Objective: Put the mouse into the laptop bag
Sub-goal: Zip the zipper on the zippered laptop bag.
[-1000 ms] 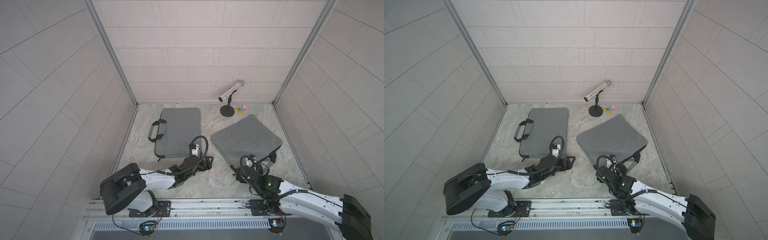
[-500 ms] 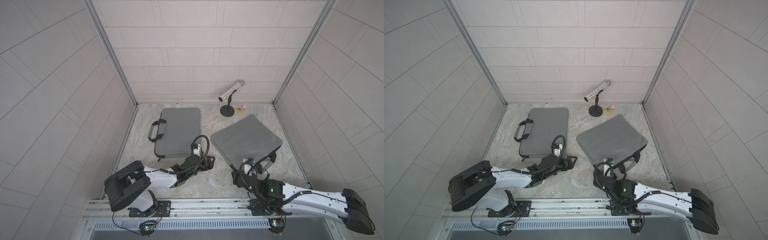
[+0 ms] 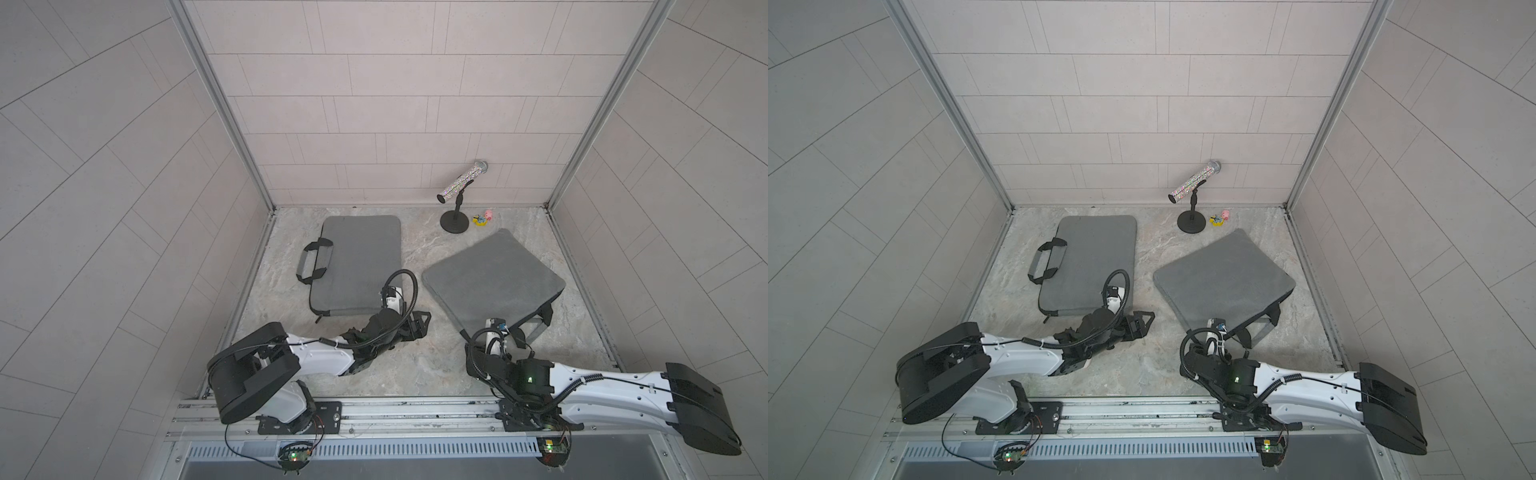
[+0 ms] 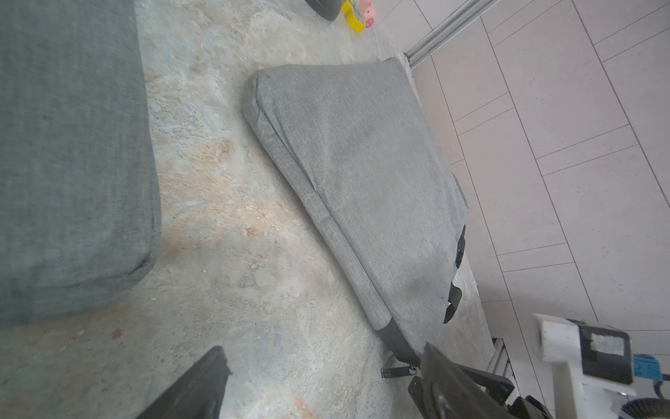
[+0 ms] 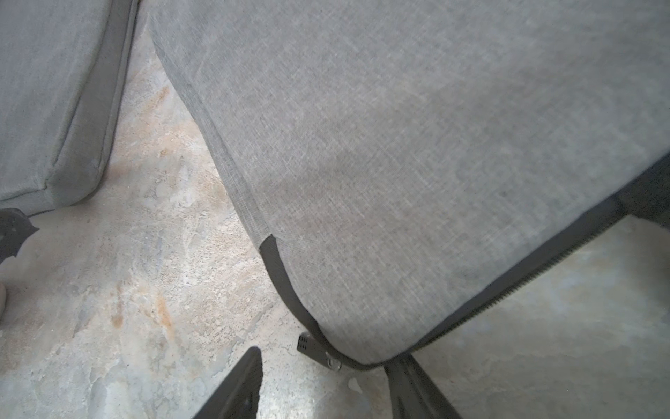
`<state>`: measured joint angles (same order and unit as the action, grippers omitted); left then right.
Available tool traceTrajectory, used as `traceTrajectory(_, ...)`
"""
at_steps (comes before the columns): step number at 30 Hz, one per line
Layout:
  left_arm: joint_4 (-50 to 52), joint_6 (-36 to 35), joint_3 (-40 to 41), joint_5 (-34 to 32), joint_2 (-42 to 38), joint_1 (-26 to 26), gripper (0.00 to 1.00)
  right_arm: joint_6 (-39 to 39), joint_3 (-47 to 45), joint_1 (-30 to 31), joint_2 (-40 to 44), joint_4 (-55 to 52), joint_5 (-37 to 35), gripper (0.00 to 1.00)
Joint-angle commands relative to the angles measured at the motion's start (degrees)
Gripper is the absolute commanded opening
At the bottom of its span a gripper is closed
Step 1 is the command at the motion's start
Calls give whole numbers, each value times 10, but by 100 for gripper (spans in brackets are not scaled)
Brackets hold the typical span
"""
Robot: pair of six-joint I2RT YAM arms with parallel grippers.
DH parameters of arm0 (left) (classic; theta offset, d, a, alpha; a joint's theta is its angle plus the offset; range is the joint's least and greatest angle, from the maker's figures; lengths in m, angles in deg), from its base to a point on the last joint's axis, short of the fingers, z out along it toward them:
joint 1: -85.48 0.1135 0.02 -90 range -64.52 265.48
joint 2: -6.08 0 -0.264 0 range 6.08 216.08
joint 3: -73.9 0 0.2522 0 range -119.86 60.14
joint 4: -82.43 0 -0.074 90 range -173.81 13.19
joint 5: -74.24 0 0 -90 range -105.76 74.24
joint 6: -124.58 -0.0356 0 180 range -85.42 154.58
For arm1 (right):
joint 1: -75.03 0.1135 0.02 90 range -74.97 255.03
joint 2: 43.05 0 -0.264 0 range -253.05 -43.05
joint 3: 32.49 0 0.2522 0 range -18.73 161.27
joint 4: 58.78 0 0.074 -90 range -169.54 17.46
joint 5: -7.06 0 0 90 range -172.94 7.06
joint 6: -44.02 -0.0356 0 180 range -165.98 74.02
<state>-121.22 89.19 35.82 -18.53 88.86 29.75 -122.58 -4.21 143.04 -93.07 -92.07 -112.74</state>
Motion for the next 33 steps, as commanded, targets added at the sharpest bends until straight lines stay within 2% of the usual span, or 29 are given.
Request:
traceTrajectory(1, -3, 1, -3, -2, -15, 0, 87, -23, -1, 6, 2, 8, -7, 58)
traceTrajectory(6, -5, 1, -3, -2, -15, 1, 88, -59, 9, 35, -23, 10, 0, 58)
traceTrajectory(9, -6, 1, 0, -2, -15, 1, 87, -108, 33, 86, -29, -41, -36, 58)
traceTrajectory(12, -13, 3, 6, -2, -18, 1, 88, -132, 37, 105, -39, -51, -44, 58)
traceTrajectory(22, -22, 6, 26, -5, -32, 1, 88, -144, 29, 94, -86, -38, -105, 57)
traceTrajectory(33, -21, 6, 27, -10, -33, 1, 87, -144, 15, 29, -109, 44, -54, 57)
